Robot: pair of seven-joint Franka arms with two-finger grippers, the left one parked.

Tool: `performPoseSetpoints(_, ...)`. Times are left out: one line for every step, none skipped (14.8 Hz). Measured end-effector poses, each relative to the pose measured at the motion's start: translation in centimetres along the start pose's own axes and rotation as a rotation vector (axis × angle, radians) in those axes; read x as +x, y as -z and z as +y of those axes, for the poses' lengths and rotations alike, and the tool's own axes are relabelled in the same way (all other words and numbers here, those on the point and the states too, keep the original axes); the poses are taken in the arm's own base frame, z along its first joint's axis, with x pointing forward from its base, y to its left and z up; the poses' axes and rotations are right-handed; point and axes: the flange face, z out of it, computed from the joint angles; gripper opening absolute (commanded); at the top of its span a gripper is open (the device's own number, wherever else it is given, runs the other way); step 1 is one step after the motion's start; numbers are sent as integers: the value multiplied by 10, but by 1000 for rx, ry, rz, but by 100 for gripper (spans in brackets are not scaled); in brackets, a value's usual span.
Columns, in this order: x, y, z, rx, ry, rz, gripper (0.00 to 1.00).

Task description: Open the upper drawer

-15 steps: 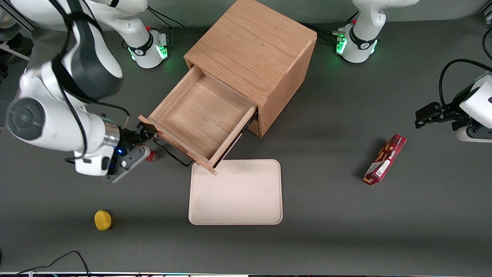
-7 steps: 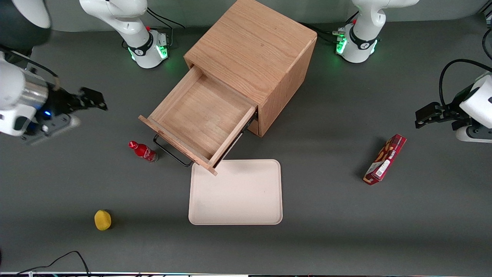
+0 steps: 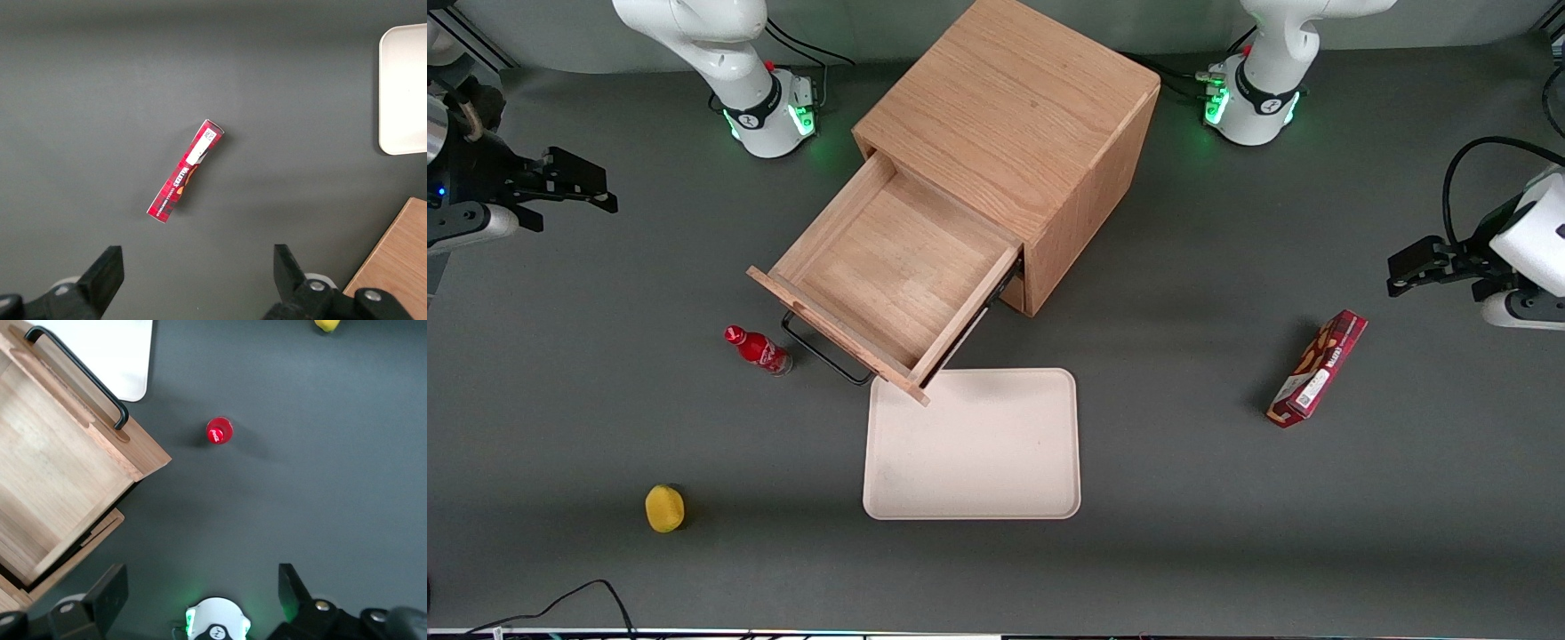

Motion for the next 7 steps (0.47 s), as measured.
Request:
performPoseSetpoints(1,-1,-3,0,-6,-1,100)
performPoseSetpoints(2,-3,-6,-1,-7,-6,100)
performPoseSetpoints(4,-6,-10,-5,-8,-11,100)
performPoseSetpoints(4,-7,-13,-13,-14,-15,100)
performPoseSetpoints(4,-8,-15,-16,-17,-17,100)
performPoseSetpoints(4,-9,-16,-18,-22,-18,100)
performPoseSetpoints(4,-9,-16,-18,-33,-20,100)
